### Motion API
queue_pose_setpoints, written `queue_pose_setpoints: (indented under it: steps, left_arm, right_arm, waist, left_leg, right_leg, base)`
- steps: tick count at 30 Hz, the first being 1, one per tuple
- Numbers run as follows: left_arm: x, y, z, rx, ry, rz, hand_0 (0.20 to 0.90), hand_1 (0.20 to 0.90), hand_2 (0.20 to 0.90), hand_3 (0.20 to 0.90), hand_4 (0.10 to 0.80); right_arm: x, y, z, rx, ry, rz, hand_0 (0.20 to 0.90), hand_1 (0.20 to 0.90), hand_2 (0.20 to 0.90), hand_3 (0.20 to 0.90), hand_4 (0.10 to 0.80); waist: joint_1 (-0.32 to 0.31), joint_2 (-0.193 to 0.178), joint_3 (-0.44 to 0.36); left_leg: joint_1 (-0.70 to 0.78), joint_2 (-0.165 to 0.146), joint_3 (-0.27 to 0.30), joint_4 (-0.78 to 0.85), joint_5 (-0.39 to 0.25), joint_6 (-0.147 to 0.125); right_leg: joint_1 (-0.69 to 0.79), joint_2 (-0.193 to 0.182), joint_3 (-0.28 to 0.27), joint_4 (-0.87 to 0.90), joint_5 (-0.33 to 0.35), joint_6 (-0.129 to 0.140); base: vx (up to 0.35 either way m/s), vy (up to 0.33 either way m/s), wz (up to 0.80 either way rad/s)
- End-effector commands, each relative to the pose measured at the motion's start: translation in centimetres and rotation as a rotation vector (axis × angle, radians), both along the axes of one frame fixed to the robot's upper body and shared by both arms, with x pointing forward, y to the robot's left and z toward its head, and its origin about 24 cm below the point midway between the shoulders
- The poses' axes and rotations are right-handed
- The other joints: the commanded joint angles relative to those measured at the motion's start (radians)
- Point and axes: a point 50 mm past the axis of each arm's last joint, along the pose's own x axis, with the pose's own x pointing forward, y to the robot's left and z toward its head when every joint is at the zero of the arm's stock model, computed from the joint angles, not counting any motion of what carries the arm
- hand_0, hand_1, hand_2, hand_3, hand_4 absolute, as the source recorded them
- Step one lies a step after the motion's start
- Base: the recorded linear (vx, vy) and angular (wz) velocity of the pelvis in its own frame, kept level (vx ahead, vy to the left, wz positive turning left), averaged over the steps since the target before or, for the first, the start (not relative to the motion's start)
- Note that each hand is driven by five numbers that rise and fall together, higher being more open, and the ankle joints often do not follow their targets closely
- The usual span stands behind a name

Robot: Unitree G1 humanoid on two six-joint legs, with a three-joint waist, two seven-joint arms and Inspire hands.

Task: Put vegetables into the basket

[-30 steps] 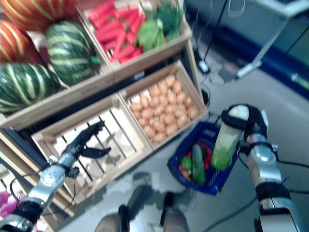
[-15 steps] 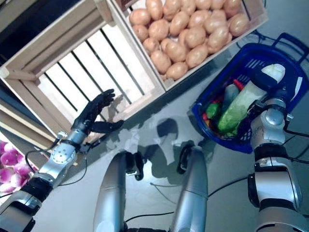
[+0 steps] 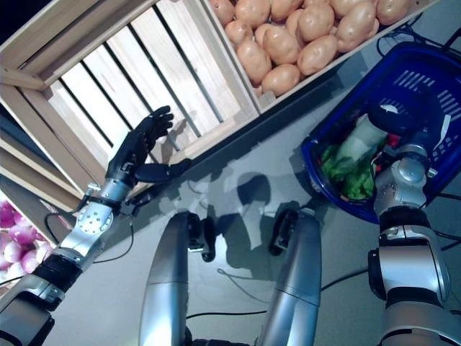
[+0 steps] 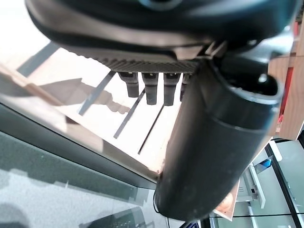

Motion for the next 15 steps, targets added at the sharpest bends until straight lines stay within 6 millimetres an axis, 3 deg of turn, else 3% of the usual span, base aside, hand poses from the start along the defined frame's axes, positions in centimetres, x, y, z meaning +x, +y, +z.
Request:
queue_pose_setpoints:
  steps: [1, 8, 13, 15]
  left_arm:
    - [0.1, 0.2, 3.8, -0.088, -0.176, -0.031, 0.900, 0.900, 0.900, 0.900, 0.800]
    - [-0.1, 1.4, 2.0, -0.071, -0.096, -0.003, 0.900, 0.900, 0.900, 0.900, 0.800]
    - [-0.2, 1.9, 0.5, -0.050, -0.025, 0.013, 0.900, 0.900, 0.900, 0.900, 0.800]
    - [-0.3, 2.0, -0.7, -0.044, 0.026, 0.023, 0.900, 0.900, 0.900, 0.900, 0.800]
  right_arm:
    - [-0.9, -0.9, 5.0, -0.099, -0.177, -0.019, 0.900, 0.900, 0.900, 0.900, 0.800]
    - [-1.5, -1.7, 2.9, -0.115, -0.095, -0.055, 0.900, 0.900, 0.900, 0.900, 0.800]
    - [-2.1, -2.1, 1.7, -0.099, -0.084, -0.076, 0.900, 0.900, 0.900, 0.900, 0.800]
    - [-2.0, -1.3, 0.8, -0.087, -0.100, -0.056, 0.900, 0.900, 0.900, 0.900, 0.800]
  waist:
    - [-0.001, -0.022, -0.064]
    - [0.007, -0.061, -0.115]
    - [0.015, -0.092, -0.151]
    - [0.020, -0.105, -0.174]
  left_leg:
    - [0.127, -0.030, 0.049, -0.061, -0.107, 0.061]
    - [0.335, -0.008, 0.072, -0.290, -0.042, 0.058]
    - [0.503, -0.016, 0.091, -0.483, 0.026, 0.057]
    - [0.597, -0.024, 0.099, -0.608, 0.076, 0.055]
  right_leg:
    - [0.176, 0.014, 0.004, -0.023, -0.108, -0.044]
    - [0.382, 0.025, -0.033, -0.219, -0.047, -0.033]
    - [0.556, 0.023, -0.085, -0.389, 0.008, -0.022]
    - [0.652, 0.035, -0.114, -0.505, 0.049, -0.013]
  base:
    - [0.023, 0.009, -0.06]
    - [0.042, 0.012, -0.08]
    - [0.076, 0.002, 0.01]
    - [0.151, 0.006, 0.03]
